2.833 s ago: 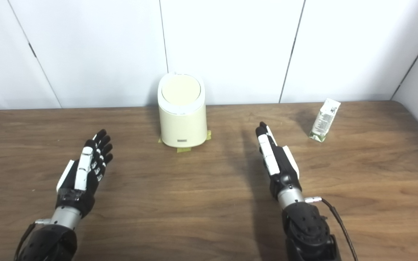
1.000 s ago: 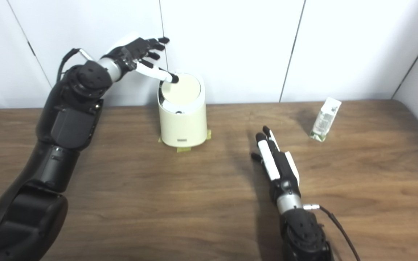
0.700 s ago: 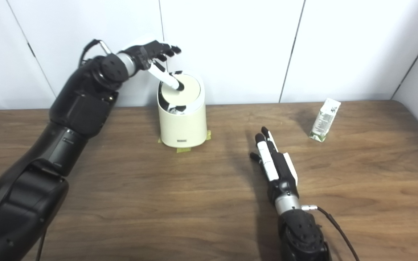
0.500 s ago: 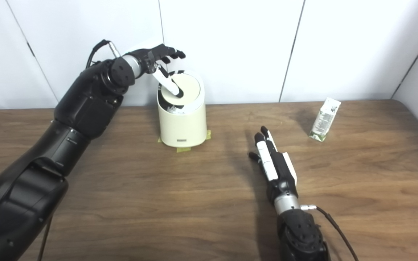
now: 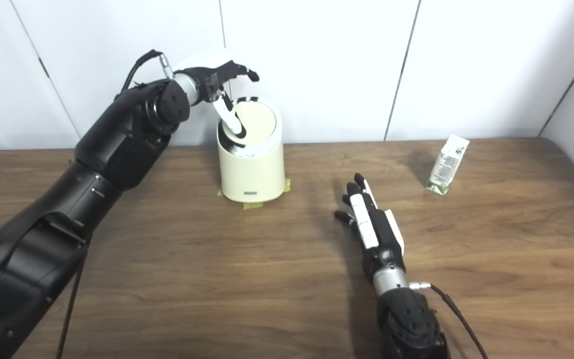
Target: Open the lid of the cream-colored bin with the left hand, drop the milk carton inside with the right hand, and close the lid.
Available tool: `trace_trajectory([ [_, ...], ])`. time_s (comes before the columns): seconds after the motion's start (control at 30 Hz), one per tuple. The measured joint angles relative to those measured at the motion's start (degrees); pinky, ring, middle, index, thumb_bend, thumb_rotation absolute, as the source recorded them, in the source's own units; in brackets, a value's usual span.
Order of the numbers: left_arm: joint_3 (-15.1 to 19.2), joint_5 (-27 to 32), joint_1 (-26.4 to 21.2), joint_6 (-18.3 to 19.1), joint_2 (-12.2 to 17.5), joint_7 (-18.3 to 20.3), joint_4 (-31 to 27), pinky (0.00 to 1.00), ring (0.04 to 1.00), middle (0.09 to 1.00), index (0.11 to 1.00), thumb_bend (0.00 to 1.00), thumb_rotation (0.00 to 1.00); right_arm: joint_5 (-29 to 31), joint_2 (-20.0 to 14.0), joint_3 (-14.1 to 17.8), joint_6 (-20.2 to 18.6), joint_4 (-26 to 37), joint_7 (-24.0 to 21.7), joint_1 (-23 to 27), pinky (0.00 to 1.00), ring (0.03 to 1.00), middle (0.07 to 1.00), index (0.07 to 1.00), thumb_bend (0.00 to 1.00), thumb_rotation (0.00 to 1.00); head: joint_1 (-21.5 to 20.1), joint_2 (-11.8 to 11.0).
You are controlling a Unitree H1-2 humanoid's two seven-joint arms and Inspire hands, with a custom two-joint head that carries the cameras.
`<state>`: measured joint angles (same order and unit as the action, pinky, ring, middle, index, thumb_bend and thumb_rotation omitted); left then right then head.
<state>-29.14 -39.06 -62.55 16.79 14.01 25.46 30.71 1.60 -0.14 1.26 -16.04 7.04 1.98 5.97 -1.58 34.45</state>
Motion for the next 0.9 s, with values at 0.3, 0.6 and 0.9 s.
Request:
trace_trajectory([
  [0.3, -2.76, -4.54, -0.43, -3.80, 1.00, -1.15, 0.00, 0.85, 0.923, 0.941, 0.870, 0.91, 0.06, -0.20, -0.04, -0.24, 0.06, -0.02, 0.00, 0.00, 0.79, 0.926, 0.956, 0.984, 0.55, 0.92, -0.35, -0.62],
  [0.6, -4.87, -8.30, -0.37, -7.63, 0.68, -5.54, 0.94, 0.86, 0.918, 0.904, 0.868, 0.92, 0.05, -0.71, -0.05, -0.14, 0.25, 0.05, 0.10, -0.01, 0.79, 0.927, 0.954, 0.981, 0.56, 0.91, -0.62, -0.35],
  [0.9, -7.27, -12.73, -0.03, -9.47, 1.48, -6.38, -1.09, 0.92, 0.926, 0.904, 0.870, 0.93, 0.07, -0.88, -0.43, -0.23, 0.24, 0.60, 0.06, -0.50, 0.78, 0.928, 0.957, 0.985, 0.58, 0.92, -0.97, 0.35],
])
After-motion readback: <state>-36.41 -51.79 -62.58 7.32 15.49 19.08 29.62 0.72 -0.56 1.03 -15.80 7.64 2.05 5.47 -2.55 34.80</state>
